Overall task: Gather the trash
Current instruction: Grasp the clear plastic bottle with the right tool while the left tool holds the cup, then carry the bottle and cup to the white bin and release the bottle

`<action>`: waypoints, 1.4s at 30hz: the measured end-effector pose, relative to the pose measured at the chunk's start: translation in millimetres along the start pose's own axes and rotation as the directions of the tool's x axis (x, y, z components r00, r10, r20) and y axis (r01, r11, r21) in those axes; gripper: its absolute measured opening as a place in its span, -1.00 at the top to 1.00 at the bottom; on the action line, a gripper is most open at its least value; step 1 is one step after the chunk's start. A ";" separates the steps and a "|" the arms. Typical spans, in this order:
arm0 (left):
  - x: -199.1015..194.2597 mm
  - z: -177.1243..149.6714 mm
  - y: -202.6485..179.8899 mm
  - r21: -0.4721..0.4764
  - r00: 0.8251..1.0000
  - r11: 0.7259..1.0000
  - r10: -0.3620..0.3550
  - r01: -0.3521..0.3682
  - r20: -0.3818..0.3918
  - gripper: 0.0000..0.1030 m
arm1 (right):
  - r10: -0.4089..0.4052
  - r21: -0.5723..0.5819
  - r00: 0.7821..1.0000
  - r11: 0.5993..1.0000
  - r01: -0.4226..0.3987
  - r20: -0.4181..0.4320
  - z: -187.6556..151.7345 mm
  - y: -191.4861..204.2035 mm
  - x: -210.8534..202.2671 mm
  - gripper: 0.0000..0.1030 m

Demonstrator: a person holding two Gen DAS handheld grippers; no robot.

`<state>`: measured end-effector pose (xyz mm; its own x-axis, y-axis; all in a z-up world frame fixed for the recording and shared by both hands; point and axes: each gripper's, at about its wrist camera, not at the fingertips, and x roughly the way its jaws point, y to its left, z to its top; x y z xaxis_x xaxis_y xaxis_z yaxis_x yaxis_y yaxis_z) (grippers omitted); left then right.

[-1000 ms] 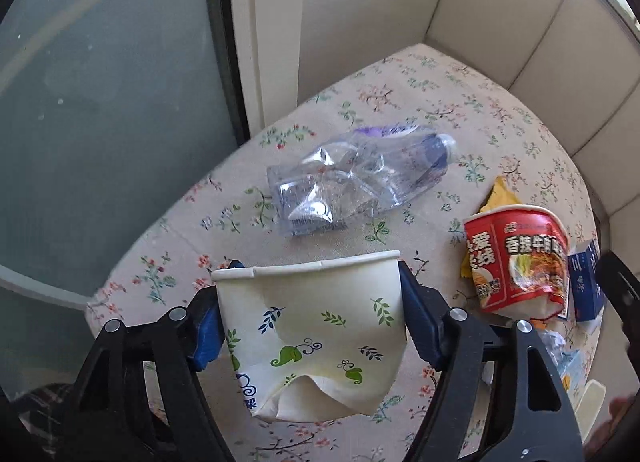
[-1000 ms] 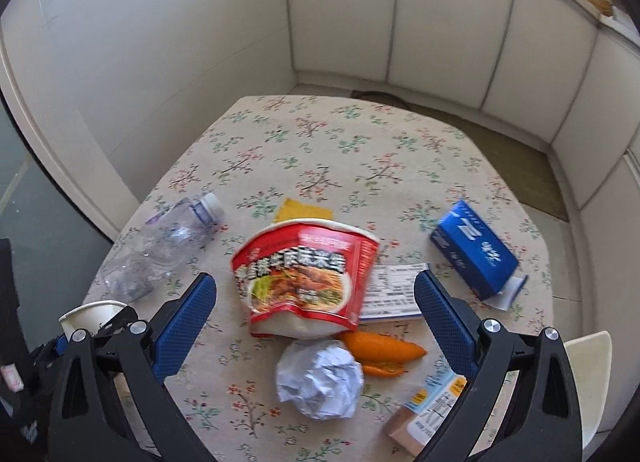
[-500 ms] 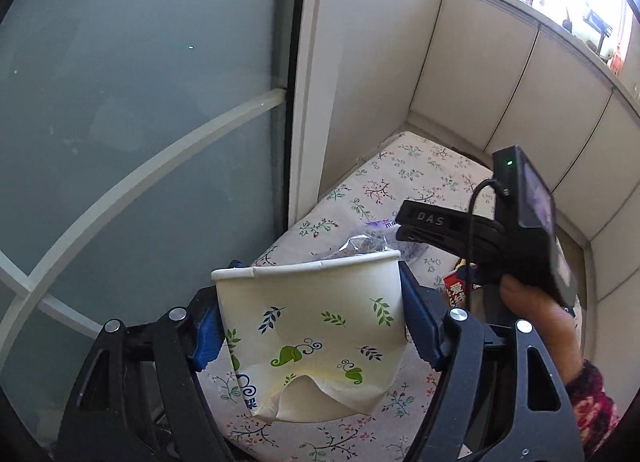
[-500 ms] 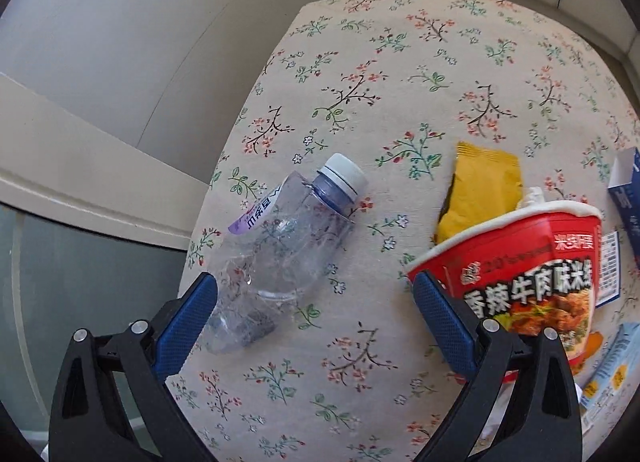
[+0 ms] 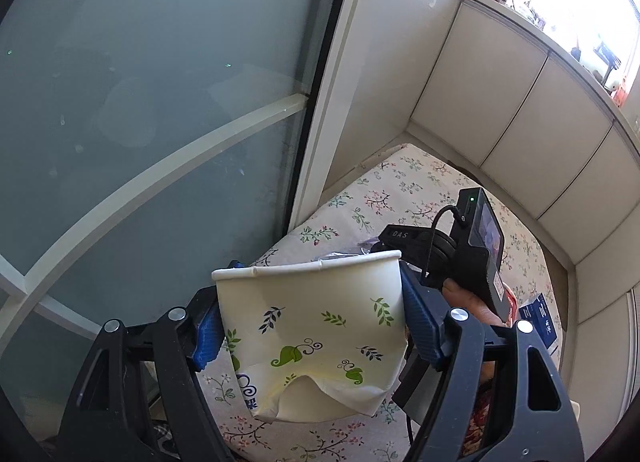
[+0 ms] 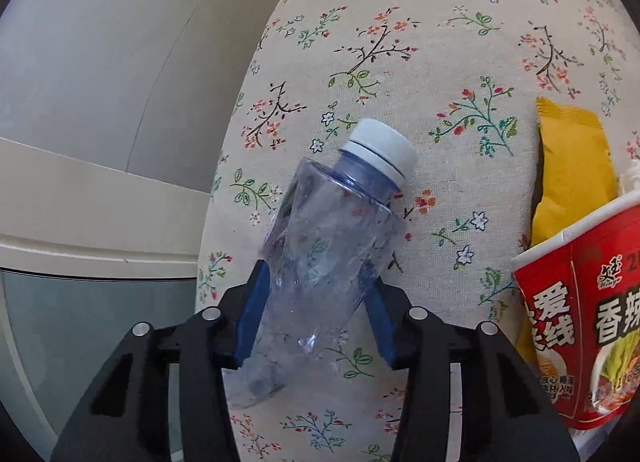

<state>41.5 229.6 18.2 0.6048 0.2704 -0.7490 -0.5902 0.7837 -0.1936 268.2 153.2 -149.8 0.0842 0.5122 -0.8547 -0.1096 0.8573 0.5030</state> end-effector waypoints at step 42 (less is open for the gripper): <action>-12.7 -36.6 -90.0 0.163 0.988 0.976 -0.149 0.143 0.028 -0.39 | -0.220 -0.026 0.790 0.958 0.286 0.572 -106.4 -108.3 -294.1 0.59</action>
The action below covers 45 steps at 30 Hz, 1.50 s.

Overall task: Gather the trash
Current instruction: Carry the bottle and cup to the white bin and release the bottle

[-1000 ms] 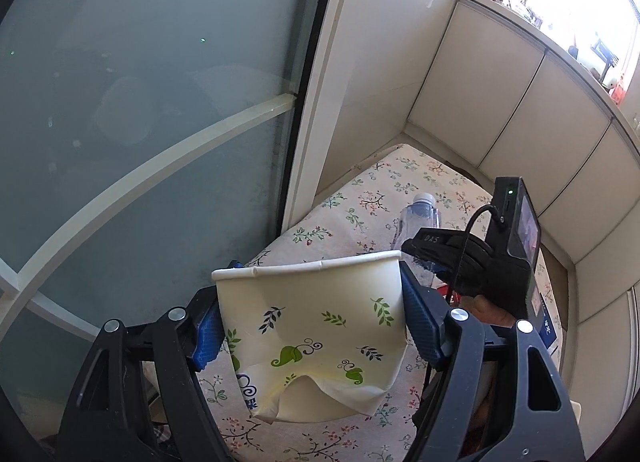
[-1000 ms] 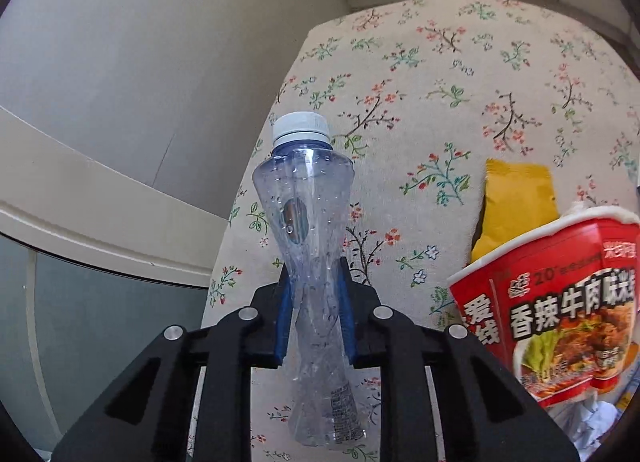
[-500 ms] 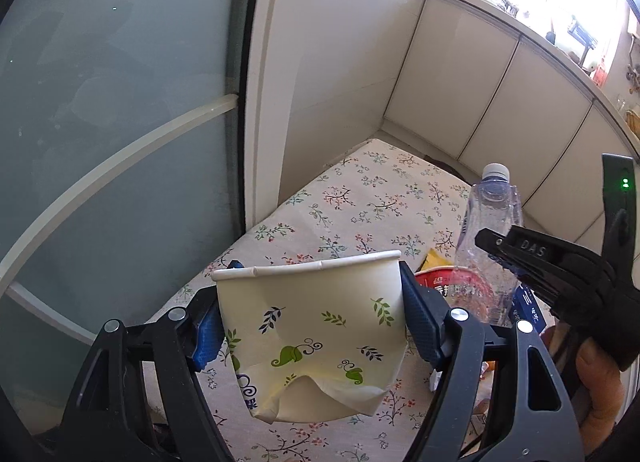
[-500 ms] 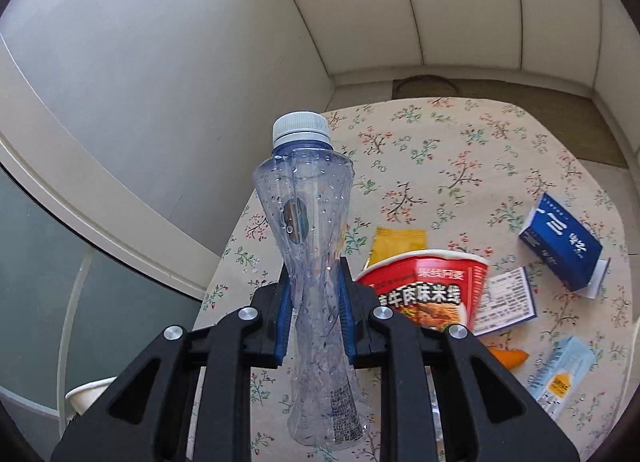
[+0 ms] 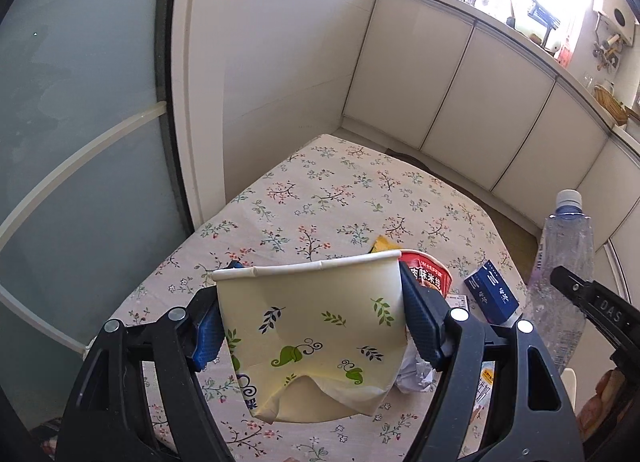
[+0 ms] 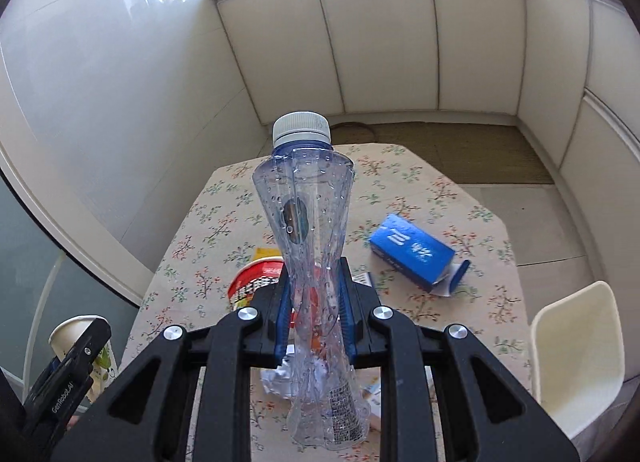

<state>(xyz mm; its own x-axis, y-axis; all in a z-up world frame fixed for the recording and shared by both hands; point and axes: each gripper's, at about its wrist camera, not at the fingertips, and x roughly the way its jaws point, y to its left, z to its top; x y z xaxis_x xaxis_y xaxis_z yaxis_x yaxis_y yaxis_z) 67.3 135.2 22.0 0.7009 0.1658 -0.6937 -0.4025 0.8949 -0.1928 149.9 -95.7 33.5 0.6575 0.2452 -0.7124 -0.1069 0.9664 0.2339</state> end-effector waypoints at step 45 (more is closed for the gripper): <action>-32.1 -97.8 -236.1 0.442 0.899 0.802 -0.437 0.402 -0.026 -0.40 | -0.664 0.350 0.737 0.724 0.594 0.123 -81.4 -275.7 -133.6 -0.34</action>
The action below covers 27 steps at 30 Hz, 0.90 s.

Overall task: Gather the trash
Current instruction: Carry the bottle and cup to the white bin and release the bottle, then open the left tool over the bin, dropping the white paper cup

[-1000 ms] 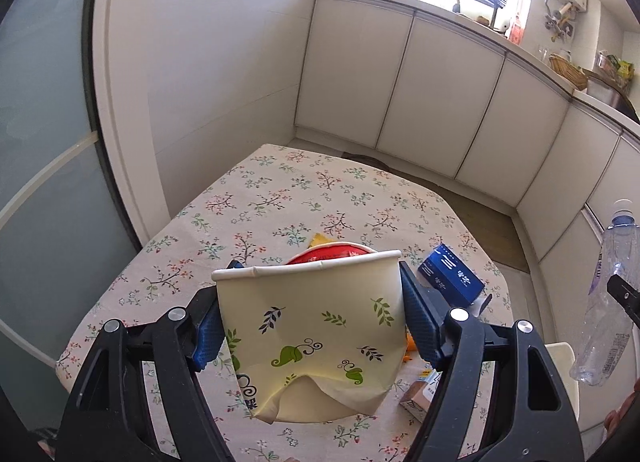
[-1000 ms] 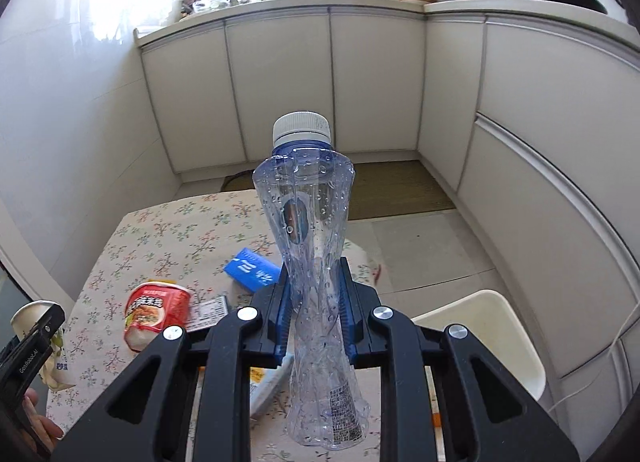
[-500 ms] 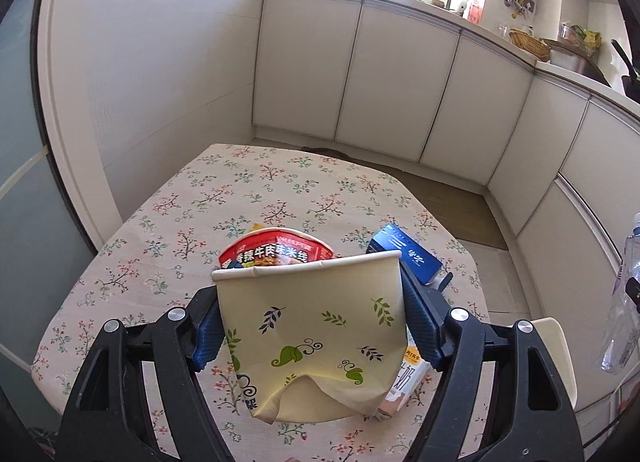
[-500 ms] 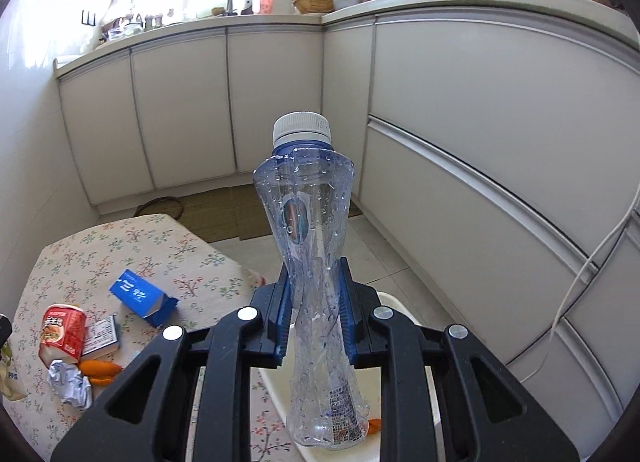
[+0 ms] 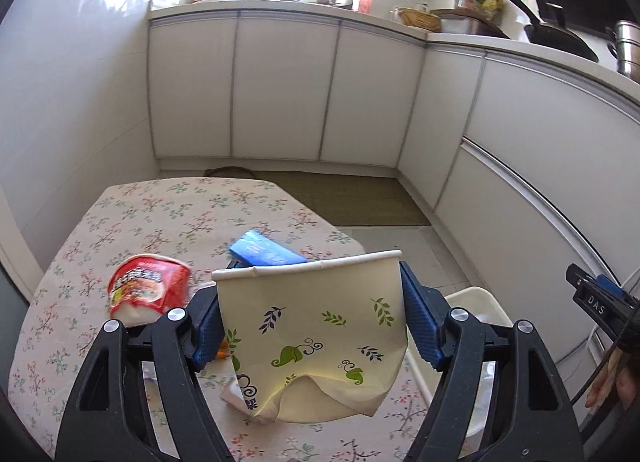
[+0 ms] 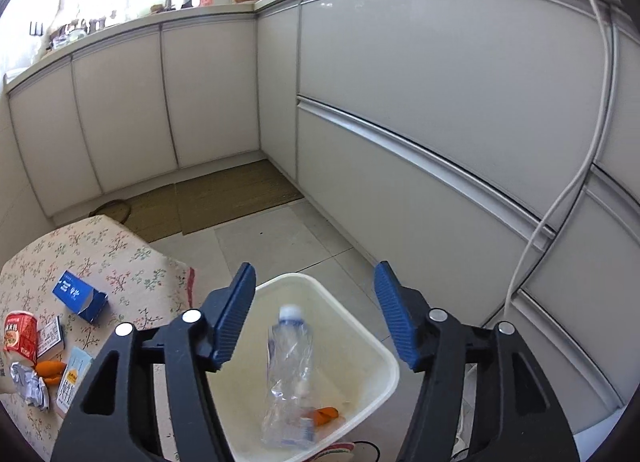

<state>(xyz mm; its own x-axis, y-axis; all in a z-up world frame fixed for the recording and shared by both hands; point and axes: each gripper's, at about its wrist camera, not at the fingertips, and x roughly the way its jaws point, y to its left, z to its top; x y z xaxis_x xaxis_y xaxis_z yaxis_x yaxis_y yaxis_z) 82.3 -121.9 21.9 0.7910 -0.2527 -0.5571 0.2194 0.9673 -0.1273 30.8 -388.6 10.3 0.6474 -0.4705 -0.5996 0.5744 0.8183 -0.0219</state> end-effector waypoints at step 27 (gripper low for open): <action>101.1 22.1 -198.2 0.106 0.878 0.901 -0.374 0.420 -0.300 -0.52 | -0.200 0.225 0.971 0.948 0.226 -0.134 -2.9 -111.0 13.8 -0.73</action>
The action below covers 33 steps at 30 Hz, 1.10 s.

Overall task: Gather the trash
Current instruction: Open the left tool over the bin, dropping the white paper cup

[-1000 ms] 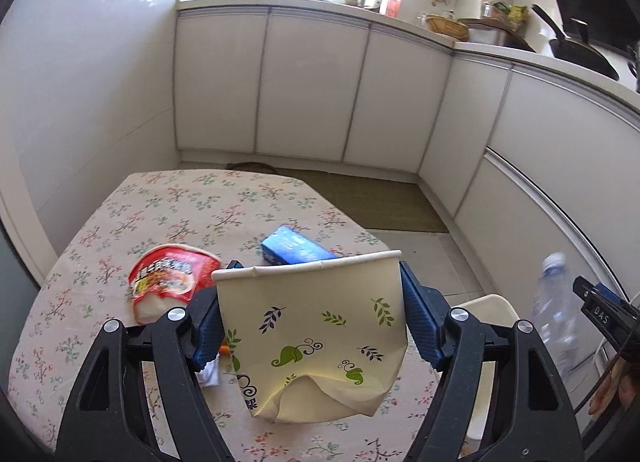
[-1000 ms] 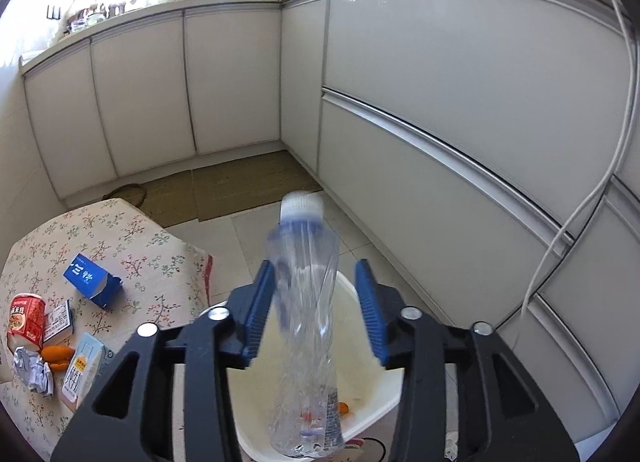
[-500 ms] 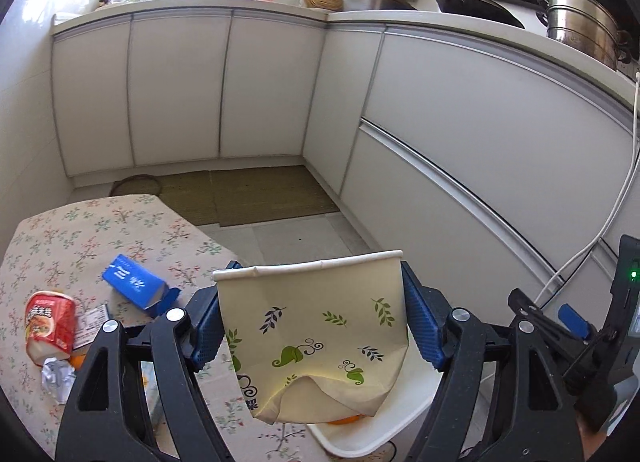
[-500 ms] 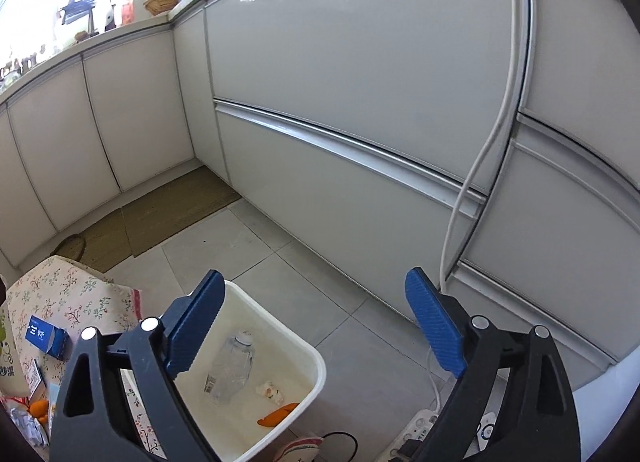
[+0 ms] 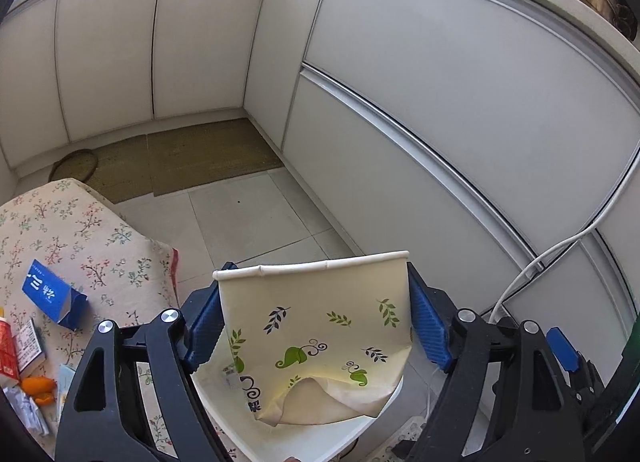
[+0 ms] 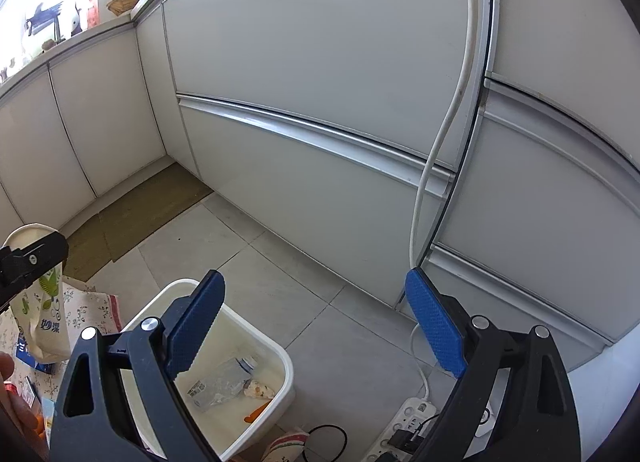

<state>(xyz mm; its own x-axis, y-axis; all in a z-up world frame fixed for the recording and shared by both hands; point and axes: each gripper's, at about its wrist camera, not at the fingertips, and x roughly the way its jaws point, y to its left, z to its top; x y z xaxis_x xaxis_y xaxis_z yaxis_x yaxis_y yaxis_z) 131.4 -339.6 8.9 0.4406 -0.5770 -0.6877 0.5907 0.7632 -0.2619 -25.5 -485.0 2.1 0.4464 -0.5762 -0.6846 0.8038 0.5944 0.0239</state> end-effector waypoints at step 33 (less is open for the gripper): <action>-102.2 -48.2 111.1 -0.083 0.941 0.939 0.336 -0.332 0.034 -0.82 | 0.248 -0.222 0.968 0.943 -0.249 -0.031 -25.4 114.4 -44.1 -0.77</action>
<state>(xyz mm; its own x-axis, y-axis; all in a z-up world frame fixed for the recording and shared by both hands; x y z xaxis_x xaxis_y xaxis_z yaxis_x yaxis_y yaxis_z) 119.4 -181.8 17.5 0.6361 -0.2964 -0.7124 0.3523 0.9330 -0.0736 36.7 -377.4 16.5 0.6193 -0.3928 -0.6798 0.5592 0.8284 0.0308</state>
